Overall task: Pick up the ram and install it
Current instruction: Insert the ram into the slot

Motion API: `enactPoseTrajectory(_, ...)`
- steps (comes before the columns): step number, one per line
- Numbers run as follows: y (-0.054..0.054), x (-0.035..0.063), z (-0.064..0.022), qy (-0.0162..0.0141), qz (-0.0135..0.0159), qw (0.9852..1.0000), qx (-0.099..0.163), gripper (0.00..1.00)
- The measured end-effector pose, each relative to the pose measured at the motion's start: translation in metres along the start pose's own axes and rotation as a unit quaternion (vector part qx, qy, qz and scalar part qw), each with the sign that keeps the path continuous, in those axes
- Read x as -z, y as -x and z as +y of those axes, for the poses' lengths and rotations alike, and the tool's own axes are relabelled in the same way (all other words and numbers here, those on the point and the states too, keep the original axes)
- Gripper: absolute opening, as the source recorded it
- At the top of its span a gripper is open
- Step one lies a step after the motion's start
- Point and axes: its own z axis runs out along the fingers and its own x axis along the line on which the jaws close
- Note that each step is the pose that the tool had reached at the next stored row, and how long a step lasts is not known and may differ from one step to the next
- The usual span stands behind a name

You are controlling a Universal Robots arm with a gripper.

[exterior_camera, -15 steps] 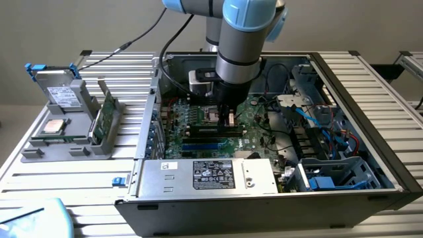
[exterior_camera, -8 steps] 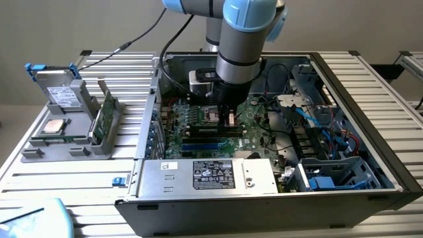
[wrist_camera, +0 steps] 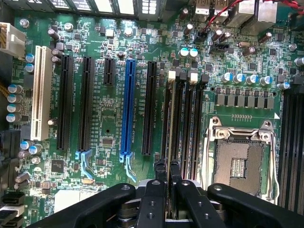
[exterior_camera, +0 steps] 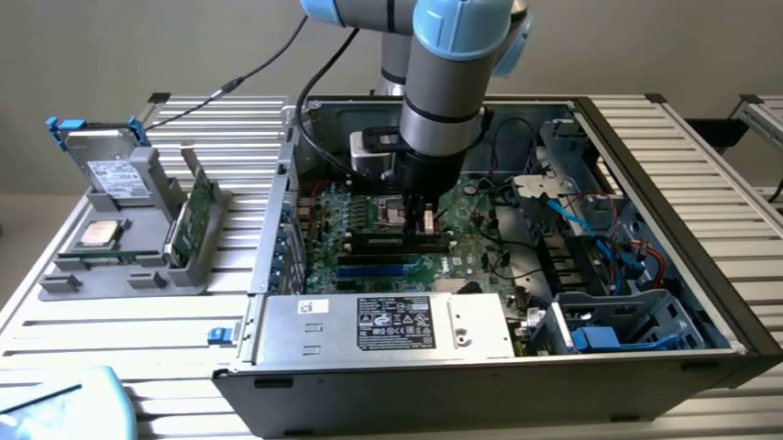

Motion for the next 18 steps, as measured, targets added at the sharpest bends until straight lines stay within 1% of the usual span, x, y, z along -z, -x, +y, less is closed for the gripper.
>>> enactPoseTrajectory(18,0.0025,-0.0042,-0.0004,0.0,0.0,1.0,0.0,0.14)
